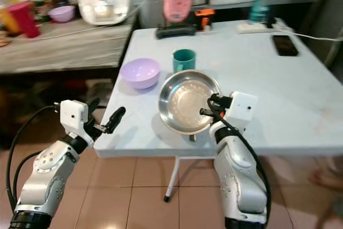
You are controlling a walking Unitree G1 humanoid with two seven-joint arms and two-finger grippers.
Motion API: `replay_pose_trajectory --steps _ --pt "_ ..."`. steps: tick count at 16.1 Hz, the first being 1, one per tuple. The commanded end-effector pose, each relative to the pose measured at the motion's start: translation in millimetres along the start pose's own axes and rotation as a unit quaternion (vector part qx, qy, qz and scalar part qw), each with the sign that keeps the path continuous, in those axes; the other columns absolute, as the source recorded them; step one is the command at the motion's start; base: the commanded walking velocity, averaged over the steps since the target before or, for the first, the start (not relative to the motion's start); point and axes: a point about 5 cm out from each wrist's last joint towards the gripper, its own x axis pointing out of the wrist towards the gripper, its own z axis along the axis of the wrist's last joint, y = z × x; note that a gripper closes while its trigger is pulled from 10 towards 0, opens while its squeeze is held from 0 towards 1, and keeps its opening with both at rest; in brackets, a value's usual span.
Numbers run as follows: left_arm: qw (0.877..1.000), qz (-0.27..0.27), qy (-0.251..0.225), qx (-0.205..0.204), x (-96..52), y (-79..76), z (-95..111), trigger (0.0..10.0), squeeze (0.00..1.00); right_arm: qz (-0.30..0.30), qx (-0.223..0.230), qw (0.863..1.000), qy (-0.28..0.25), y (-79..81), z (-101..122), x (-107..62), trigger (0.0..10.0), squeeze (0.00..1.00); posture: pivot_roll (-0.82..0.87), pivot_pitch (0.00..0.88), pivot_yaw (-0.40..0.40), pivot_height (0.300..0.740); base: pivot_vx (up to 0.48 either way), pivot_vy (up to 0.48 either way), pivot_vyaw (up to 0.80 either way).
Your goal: Setting the table
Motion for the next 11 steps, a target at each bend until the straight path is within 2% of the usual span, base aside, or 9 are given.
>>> replay_pose_trajectory --steps 1,11 --pt "1.0 0.0 0.009 0.003 -1.7 2.8 -1.4 10.0 0.0 0.01 0.0 1.0 -0.013 7.2 6.8 -1.9 10.0 0.0 -0.22 0.0 0.133 0.74 0.0 0.356 -0.56" --pt "1.0 0.006 0.006 -0.003 -2.5 -1.6 -2.3 10.0 0.0 0.028 -0.018 0.999 -0.025 13.3 10.2 0.2 10.0 0.0 -0.21 0.001 0.13 0.74 0.0 0.404 0.0"
